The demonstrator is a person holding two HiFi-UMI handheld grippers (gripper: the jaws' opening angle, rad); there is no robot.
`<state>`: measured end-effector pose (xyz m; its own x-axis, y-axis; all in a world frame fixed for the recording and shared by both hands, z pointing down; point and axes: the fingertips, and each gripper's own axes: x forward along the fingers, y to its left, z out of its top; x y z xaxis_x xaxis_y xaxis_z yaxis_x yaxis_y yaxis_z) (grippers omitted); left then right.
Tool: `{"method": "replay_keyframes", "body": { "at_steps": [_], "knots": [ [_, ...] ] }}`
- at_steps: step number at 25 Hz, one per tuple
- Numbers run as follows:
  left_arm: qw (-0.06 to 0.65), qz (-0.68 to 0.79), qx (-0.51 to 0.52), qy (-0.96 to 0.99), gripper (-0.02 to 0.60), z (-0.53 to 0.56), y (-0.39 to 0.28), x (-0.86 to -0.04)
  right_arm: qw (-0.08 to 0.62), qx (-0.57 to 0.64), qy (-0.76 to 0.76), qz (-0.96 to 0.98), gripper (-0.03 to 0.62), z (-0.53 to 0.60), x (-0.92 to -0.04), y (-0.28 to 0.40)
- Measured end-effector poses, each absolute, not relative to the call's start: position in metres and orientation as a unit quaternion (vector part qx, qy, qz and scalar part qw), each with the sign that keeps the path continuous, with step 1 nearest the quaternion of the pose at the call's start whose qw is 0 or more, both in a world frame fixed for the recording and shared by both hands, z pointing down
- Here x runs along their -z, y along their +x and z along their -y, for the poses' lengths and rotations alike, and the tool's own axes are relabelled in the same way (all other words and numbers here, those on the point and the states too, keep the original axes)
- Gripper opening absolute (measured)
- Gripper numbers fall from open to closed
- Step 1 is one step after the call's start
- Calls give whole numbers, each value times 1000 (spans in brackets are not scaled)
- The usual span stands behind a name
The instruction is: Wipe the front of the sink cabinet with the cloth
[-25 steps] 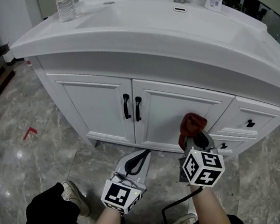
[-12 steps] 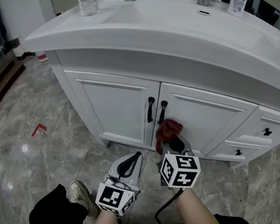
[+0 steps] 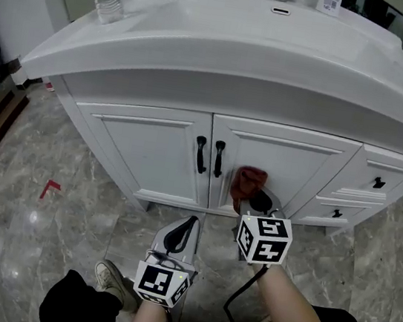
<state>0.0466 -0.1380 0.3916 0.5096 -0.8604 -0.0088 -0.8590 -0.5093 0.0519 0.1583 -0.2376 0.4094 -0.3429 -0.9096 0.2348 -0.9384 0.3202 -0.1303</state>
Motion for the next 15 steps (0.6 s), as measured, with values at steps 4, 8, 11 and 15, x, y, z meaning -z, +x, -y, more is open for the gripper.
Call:
{"method": "replay_keyframes", "body": {
  "at_steps": [4,8,11,15],
  "knots": [
    [23,479,15,878,0,138,72,-392,57,-124,587,798,81,234,-409,194],
    [22,462,14,886,2,137,98,-393,59,-125,606,783,81,229,-411,232],
    [23,453,13,891,2,136,114,-393,59,-123,619,773,81,226,-409,259],
    [23,443,12,896,2,135,132,-396,63,-116,640,757,80,222,-407,293]
  ]
}}
